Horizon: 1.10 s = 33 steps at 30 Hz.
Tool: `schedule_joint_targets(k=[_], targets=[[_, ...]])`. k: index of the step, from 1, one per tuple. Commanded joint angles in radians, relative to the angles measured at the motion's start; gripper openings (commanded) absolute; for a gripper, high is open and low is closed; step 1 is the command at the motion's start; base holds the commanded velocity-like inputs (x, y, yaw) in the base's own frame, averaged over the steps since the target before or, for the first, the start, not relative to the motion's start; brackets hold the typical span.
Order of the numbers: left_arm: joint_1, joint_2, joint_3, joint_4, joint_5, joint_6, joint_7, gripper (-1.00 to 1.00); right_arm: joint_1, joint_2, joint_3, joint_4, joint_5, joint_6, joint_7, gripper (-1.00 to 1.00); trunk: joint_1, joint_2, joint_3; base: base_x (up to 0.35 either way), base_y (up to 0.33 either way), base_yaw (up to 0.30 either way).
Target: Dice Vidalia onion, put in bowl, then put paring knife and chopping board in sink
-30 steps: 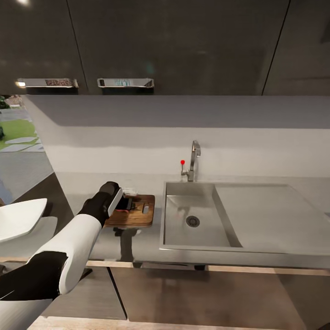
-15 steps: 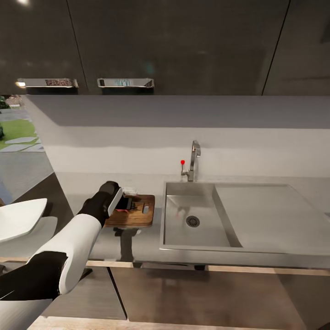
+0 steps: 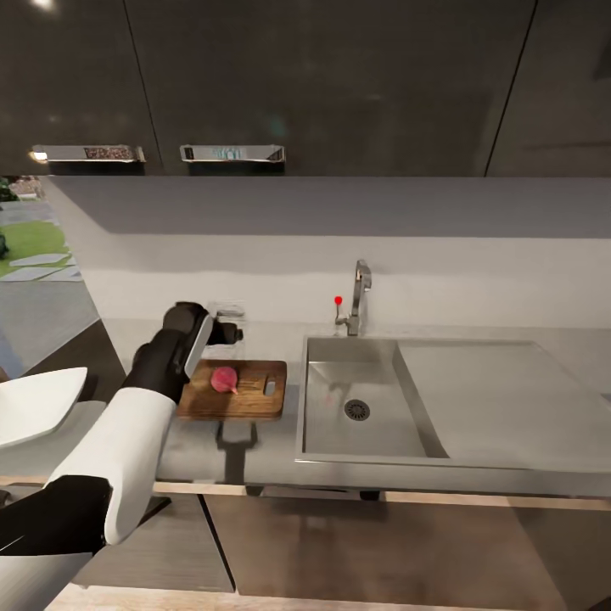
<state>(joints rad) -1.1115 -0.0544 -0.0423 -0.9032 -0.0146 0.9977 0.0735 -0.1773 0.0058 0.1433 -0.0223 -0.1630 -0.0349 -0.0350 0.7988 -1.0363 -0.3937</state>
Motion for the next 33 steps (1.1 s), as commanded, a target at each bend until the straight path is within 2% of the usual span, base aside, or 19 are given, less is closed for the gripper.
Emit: schedule_joint_targets(k=[1,10,26,33], targets=[[-0.001,0.0,-0.002,-0.015,-0.001,0.005,0.003,1.0,-0.001,0.0,0.009,0.001,-0.01,-0.003,-0.003,1.0,0.0,-0.001,-0.001,-0.032,0.0,0.0],[-0.001,0.001,-0.002,-0.031,0.001,0.007,0.003,1.0,-0.001,-0.001,0.009,0.0,-0.01,-0.005,-0.003,1.0,0.0,-0.001,-0.001,-0.229,0.0,0.0],[-0.001,0.0,-0.002,0.017,0.003,0.007,0.003,1.0,-0.001,-0.004,0.008,-0.001,-0.01,-0.008,-0.003,1.0,0.0,-0.001,-0.001,-0.338,0.0,0.0],[-0.001,-0.003,-0.003,0.074,0.005,0.007,0.002,1.0,-0.001,-0.005,0.007,-0.001,-0.01,-0.008,-0.003,1.0,0.0,-0.001,-0.001,-0.339,0.0,0.0]])
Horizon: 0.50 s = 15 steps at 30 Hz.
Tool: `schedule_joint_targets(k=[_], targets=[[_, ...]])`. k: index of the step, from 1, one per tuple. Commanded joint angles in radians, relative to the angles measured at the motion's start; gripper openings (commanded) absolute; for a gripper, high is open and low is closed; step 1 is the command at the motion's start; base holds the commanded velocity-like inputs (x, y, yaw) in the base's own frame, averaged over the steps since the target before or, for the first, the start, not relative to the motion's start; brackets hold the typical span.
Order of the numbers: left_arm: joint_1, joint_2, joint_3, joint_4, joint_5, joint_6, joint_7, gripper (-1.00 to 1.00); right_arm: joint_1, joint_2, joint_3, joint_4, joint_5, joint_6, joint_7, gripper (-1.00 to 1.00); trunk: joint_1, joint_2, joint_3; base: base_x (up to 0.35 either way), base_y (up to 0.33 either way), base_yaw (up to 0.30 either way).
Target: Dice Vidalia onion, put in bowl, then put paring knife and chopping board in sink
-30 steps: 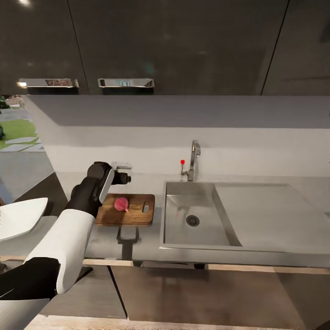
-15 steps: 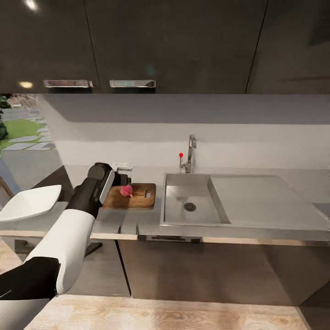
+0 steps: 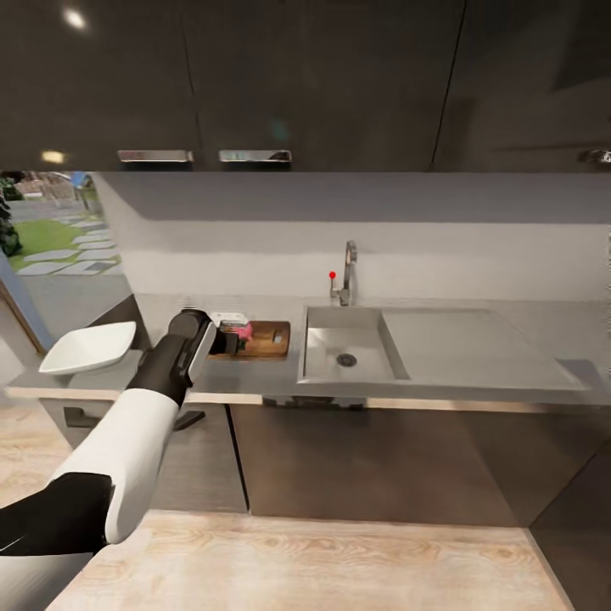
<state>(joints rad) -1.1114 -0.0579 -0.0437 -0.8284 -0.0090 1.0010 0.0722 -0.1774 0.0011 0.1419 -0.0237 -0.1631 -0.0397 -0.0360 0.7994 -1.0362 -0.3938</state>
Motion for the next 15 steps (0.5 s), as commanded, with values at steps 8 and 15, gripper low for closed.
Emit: schedule_joint_targets(k=[8,15], targets=[[-0.001,-0.003,-0.002,0.06,0.002,0.002,0.002,1.0,-0.001,-0.001,0.009,0.001,-0.01,-0.005,-0.002,1.0,-0.001,-0.001,-0.001,-0.339,0.0,0.0],[-0.001,-0.007,-0.002,0.106,0.003,-0.002,0.001,1.0,-0.001,-0.001,0.008,-0.001,-0.012,-0.006,-0.002,1.0,-0.001,-0.001,-0.001,-0.339,0.0,0.0]])
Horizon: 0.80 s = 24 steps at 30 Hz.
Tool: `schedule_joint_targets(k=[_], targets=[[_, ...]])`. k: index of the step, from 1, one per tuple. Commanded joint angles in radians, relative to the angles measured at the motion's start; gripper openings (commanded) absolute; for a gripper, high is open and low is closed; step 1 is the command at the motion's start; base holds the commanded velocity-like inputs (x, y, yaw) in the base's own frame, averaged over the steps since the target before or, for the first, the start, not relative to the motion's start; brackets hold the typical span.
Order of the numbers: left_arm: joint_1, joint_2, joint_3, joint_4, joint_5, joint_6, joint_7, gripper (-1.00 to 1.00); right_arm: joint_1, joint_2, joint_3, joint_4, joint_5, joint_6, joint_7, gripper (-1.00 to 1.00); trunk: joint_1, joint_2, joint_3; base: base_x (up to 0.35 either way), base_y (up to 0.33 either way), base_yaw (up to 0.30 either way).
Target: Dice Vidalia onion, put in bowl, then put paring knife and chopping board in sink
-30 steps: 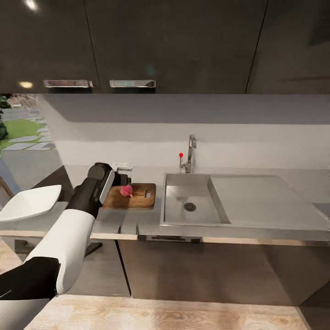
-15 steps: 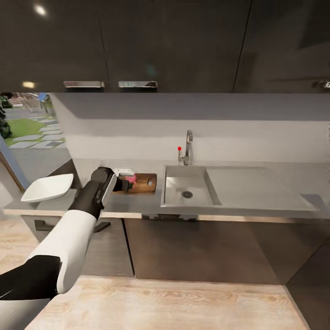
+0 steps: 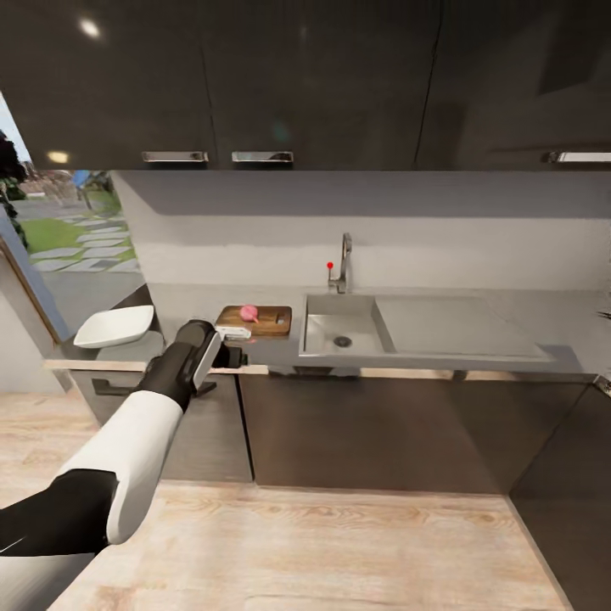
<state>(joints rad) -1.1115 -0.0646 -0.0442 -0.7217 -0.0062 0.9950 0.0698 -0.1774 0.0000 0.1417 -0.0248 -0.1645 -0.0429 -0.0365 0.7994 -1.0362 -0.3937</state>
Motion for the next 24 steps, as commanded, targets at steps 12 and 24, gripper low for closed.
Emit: schedule_joint_targets(k=[12,24], targets=[[-0.001,-0.016,-0.002,0.125,0.0,-0.017,-0.002,1.0,0.0,0.001,0.006,-0.01,-0.01,-0.022,-0.002,1.0,-0.001,-0.001,-0.001,-0.337,0.0,0.0],[-0.001,-0.034,-0.003,0.62,0.0,-0.523,-0.005,1.0,0.0,-0.003,0.004,-0.038,-0.03,-0.144,-0.01,1.0,-0.001,-0.001,-0.001,-0.105,0.0,0.0]])
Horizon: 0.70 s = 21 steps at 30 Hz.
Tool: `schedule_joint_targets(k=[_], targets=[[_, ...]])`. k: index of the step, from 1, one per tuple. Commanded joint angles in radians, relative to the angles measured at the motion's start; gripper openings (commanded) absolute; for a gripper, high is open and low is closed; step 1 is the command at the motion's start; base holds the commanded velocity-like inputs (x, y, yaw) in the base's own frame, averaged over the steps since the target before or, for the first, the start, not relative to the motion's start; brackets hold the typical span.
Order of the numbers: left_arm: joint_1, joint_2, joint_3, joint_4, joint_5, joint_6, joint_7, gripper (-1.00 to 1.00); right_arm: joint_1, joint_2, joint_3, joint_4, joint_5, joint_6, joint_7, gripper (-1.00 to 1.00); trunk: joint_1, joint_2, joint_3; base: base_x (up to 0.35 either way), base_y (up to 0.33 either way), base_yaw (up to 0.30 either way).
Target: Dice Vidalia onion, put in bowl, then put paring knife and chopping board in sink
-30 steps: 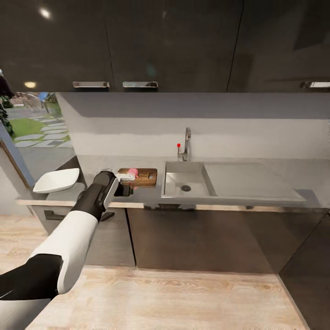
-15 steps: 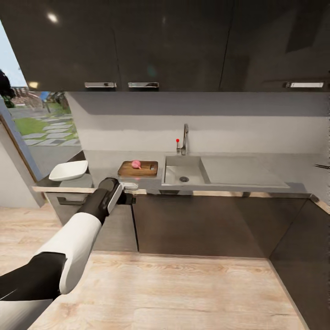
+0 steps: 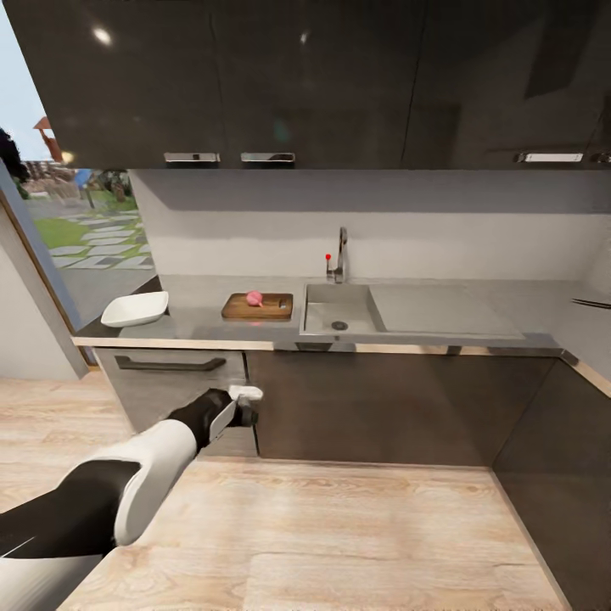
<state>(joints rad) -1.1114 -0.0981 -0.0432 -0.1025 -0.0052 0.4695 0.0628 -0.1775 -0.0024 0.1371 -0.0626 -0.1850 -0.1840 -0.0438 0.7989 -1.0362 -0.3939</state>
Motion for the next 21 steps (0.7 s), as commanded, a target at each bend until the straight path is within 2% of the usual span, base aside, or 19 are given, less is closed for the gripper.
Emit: schedule_joint_targets(k=[1,2,3,5,8,12,15,16,17,21], targets=[[-0.001,-0.002,-0.004,0.036,-0.001,-0.034,0.002,1.0,0.0,-0.002,0.009,-0.005,-0.011,-0.007,-0.003,1.0,0.0,-0.001,-0.001,-0.006,0.0,0.0],[0.0,-0.006,-0.004,0.091,-0.001,-0.108,0.003,1.0,0.0,-0.006,0.008,-0.019,-0.014,-0.016,-0.003,1.0,0.0,-0.001,-0.001,-0.004,0.0,0.0],[0.0,-0.007,-0.004,0.109,0.0,-0.144,0.003,1.0,0.0,-0.008,0.008,-0.026,-0.014,-0.022,-0.003,1.0,0.0,-0.001,-0.001,-0.003,0.0,0.0],[0.009,-0.01,-0.004,0.152,0.0,-0.27,0.004,1.0,0.0,-0.013,0.008,-0.062,-0.016,-0.038,-0.005,1.0,0.0,-0.001,-0.001,-0.002,0.0,0.0],[0.03,-0.01,-0.004,0.17,0.0,-0.351,0.004,1.0,0.0,-0.016,0.007,-0.102,-0.017,-0.044,-0.014,1.0,0.0,-0.001,-0.001,0.0,0.0,0.0],[0.099,-0.008,-0.003,0.18,0.001,-0.445,0.003,1.0,0.0,-0.022,0.007,-0.165,-0.017,-0.044,-0.033,1.0,0.0,-0.001,-0.001,0.0,0.0,0.0],[0.165,-0.009,-0.004,0.182,0.001,-0.544,0.005,1.0,-0.001,-0.024,0.007,-0.21,-0.017,-0.042,-0.038,1.0,0.0,-0.001,-0.001,0.0,0.0,0.0],[0.244,-0.008,-0.003,0.183,0.001,-0.65,0.007,1.0,-0.003,-0.026,0.007,-0.241,-0.016,-0.034,-0.04,1.0,0.0,-0.001,-0.001,0.0,0.0,0.0],[0.278,-0.007,-0.004,0.184,0.001,-0.695,0.008,1.0,-0.004,-0.026,0.007,-0.248,-0.016,-0.028,-0.04,1.0,0.0,-0.001,-0.001,0.0,0.0,0.0],[0.384,0.001,-0.003,0.185,0.0,-0.831,0.009,1.0,-0.007,-0.035,0.007,-0.285,-0.015,-0.003,-0.039,1.0,0.0,-0.001,-0.001,0.0,0.0,0.0]])
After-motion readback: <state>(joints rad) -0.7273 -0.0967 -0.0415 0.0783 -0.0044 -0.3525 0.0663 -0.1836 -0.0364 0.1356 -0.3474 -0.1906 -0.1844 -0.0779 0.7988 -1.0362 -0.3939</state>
